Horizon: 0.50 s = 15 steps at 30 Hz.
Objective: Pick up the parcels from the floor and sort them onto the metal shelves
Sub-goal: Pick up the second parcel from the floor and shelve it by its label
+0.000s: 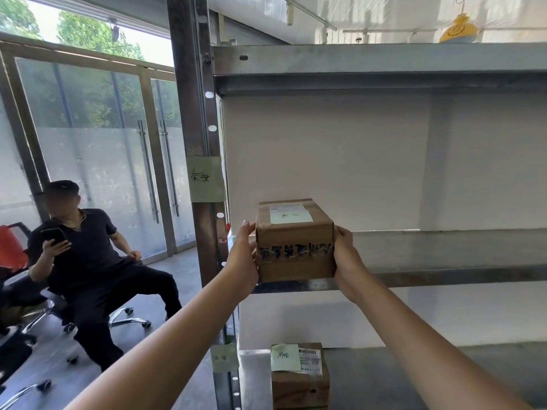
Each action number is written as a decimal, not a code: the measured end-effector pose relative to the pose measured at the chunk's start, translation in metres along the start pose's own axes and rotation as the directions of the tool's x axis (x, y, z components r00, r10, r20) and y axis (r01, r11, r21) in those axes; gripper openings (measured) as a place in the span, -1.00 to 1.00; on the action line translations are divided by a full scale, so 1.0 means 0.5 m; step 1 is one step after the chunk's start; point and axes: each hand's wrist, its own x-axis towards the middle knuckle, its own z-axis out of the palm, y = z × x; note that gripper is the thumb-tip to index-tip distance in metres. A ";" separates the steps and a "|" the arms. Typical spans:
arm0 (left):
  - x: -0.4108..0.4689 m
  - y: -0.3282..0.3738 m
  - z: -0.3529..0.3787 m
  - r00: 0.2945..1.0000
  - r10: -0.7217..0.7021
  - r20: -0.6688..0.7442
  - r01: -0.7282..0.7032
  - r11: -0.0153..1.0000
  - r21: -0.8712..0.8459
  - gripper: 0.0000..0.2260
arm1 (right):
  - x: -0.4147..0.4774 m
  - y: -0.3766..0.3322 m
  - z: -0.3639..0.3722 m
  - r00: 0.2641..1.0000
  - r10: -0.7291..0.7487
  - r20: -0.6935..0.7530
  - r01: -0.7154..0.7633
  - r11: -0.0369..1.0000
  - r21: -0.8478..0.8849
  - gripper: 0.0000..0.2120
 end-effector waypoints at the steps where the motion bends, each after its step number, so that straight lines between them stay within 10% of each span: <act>1: 0.000 0.000 -0.002 1.000 0.014 0.020 -0.014 1.000 -0.026 -0.63 | 0.001 0.007 0.002 1.000 0.011 -0.024 -0.010 1.000 0.002 -0.67; 10: -0.036 0.006 0.007 0.996 -0.020 -0.085 0.028 0.996 0.087 -0.62 | -0.063 0.023 0.022 0.996 -0.029 -0.087 0.018 0.992 -0.128 -0.51; 15: -0.086 -0.041 0.006 0.967 0.252 -0.026 -0.233 0.925 0.301 -0.58 | -0.114 0.010 0.026 0.976 -0.152 -0.154 0.105 0.956 -0.274 -0.50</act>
